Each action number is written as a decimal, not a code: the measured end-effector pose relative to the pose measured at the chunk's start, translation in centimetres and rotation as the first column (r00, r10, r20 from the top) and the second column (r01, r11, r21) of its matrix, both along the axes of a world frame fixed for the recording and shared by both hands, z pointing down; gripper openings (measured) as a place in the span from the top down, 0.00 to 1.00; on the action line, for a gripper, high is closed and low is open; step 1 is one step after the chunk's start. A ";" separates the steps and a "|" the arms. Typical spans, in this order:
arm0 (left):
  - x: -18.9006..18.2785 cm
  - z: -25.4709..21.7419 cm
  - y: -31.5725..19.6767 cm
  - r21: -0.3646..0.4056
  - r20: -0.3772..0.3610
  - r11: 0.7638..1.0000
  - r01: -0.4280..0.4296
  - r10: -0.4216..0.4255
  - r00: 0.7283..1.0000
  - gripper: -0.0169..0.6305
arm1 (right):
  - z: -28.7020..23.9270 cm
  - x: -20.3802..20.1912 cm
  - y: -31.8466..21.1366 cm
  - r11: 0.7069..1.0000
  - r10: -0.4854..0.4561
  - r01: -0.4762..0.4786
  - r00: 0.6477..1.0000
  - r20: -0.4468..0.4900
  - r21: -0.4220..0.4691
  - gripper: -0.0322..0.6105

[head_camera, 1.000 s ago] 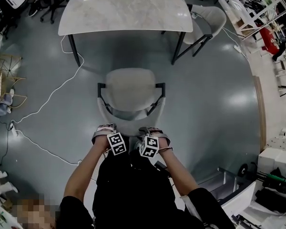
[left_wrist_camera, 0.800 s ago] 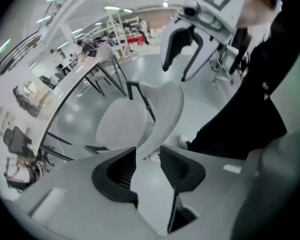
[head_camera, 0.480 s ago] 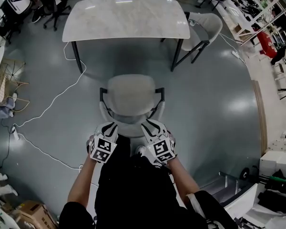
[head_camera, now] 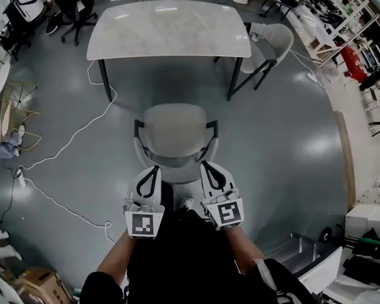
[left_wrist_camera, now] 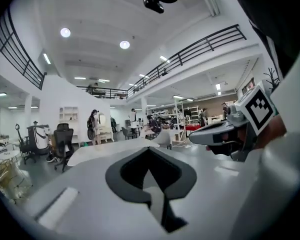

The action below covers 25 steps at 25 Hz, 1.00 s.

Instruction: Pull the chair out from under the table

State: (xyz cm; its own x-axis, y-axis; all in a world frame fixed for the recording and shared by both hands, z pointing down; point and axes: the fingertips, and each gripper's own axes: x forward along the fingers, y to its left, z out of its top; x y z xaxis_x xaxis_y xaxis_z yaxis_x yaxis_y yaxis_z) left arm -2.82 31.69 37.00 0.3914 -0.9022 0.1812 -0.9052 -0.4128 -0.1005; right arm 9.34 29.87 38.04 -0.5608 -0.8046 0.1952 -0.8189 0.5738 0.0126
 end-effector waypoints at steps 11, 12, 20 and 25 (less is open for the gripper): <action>2.7 3.3 1.4 -0.066 0.000 0.997 -0.027 0.027 1.000 0.96 | 3.4 0.7 2.9 0.994 0.033 -0.027 0.998 0.060 -0.102 0.92; 2.7 3.3 1.5 -0.065 -0.008 0.998 -0.025 0.024 1.000 0.96 | 3.2 0.6 2.8 0.995 0.030 -0.024 0.998 0.061 -0.098 0.93; 3.4 3.6 1.8 -0.074 -0.011 0.997 -0.017 0.016 1.000 0.96 | 1.7 0.9 2.3 0.998 0.036 -0.031 0.996 0.083 -0.053 0.93; 3.8 3.3 1.7 -0.061 -0.038 0.998 -0.020 0.017 0.999 0.96 | 1.5 1.2 2.3 0.998 0.039 -0.034 0.995 0.096 -0.054 0.93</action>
